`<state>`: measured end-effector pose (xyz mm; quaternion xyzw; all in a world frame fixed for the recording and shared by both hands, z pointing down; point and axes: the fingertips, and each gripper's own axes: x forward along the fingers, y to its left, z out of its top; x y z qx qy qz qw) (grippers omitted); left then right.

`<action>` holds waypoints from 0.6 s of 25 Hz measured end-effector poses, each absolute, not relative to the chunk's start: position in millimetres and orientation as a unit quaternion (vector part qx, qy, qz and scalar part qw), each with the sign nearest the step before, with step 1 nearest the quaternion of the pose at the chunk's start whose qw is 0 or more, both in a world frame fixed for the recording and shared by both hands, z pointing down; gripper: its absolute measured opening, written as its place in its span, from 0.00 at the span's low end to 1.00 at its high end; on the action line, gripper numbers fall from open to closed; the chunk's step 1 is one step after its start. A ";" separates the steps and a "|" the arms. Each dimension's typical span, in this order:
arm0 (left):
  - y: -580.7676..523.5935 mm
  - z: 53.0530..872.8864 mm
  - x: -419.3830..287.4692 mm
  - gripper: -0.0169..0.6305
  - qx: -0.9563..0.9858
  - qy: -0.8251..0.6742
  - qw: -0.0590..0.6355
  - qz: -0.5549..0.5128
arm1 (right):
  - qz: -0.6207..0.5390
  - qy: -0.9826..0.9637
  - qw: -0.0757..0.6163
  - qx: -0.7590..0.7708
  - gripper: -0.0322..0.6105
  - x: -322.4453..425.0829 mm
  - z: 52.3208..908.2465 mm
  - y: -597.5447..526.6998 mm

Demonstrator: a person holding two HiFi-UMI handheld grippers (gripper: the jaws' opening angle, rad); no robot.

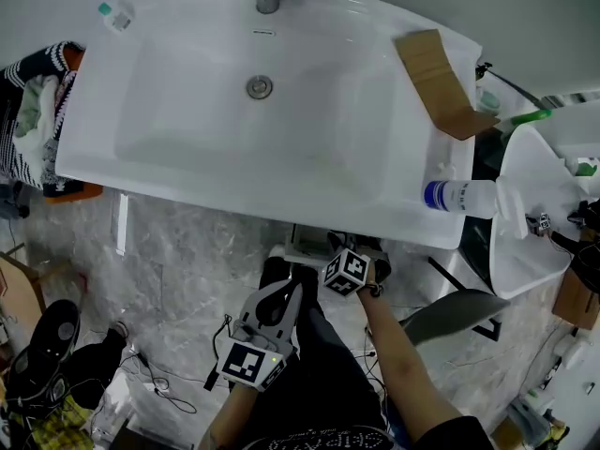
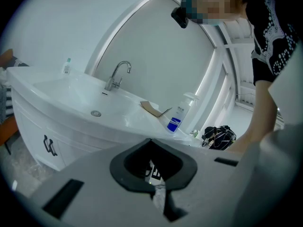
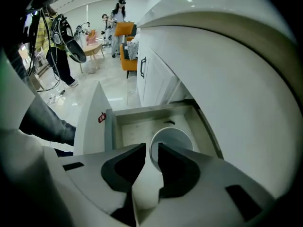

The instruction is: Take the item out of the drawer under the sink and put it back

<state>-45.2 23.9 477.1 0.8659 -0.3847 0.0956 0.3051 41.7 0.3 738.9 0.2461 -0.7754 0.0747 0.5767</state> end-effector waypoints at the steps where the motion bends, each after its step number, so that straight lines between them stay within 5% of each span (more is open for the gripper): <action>1: 24.1 478.0 -45.2 0.03 0.865 -0.385 0.306 0.096 | 0.075 -0.774 0.580 0.244 0.17 41.6 742.0 0.2; 15: 23.8 483.9 -46.6 0.03 0.863 -0.384 0.312 0.103 | 0.076 -0.747 0.620 0.229 0.09 44.4 756.4 1.3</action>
